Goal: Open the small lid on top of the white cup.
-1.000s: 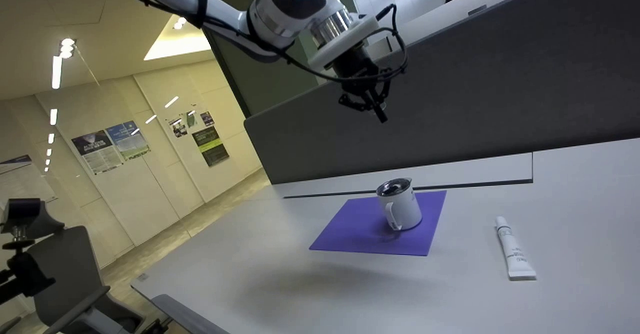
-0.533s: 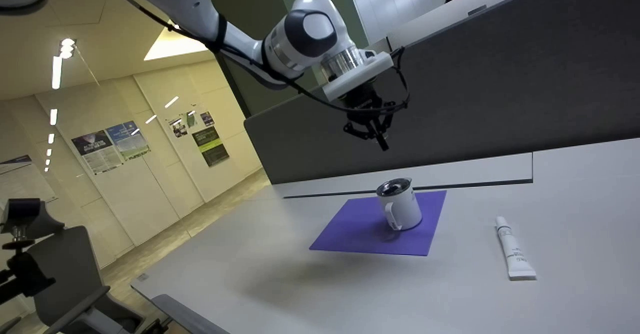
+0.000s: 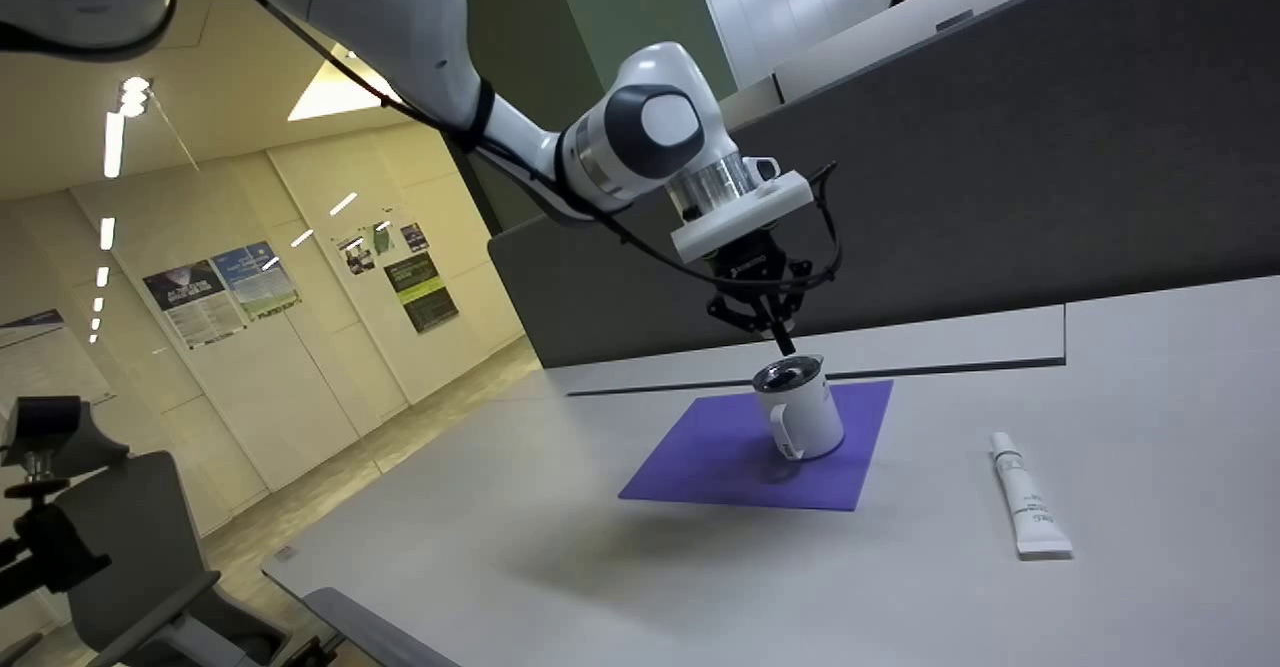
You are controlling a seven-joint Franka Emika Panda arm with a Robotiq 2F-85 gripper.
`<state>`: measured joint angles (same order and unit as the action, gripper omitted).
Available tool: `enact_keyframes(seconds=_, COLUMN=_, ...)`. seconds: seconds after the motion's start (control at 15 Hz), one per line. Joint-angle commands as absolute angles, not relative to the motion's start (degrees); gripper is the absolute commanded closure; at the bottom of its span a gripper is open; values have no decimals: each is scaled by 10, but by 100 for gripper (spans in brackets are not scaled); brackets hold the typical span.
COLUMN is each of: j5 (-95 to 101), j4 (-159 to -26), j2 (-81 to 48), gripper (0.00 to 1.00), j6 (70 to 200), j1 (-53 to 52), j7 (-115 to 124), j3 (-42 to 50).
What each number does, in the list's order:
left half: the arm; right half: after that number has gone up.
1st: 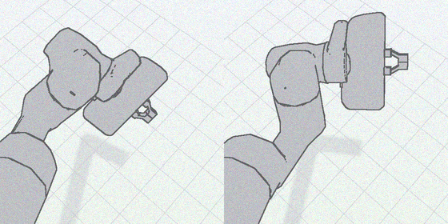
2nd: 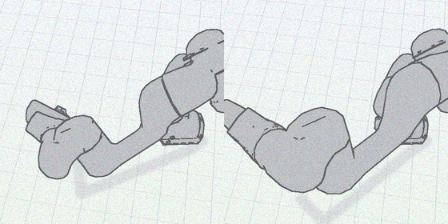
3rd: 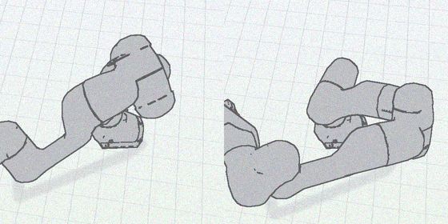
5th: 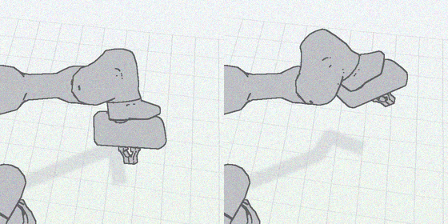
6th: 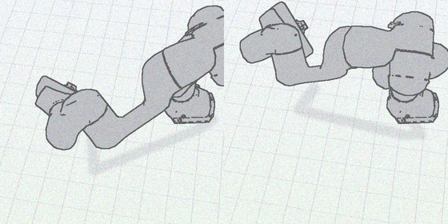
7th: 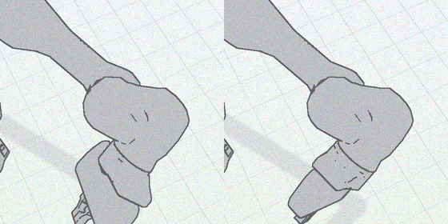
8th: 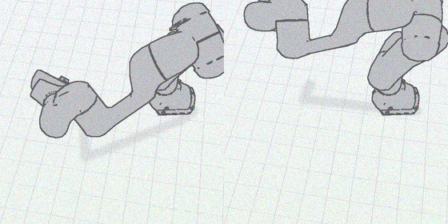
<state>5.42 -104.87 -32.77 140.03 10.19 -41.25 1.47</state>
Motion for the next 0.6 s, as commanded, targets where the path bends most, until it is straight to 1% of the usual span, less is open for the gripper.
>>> enact_keyframes(seconds=0.0, j5=49, j4=-1035, j2=-344, gripper=100, j6=1411, j1=108, j7=-394, j3=3)
enact_keyframes(seconds=0.53, j5=57, j4=-1039, j2=-357, gripper=100, j6=1465, j1=105, j7=-368, j3=2)
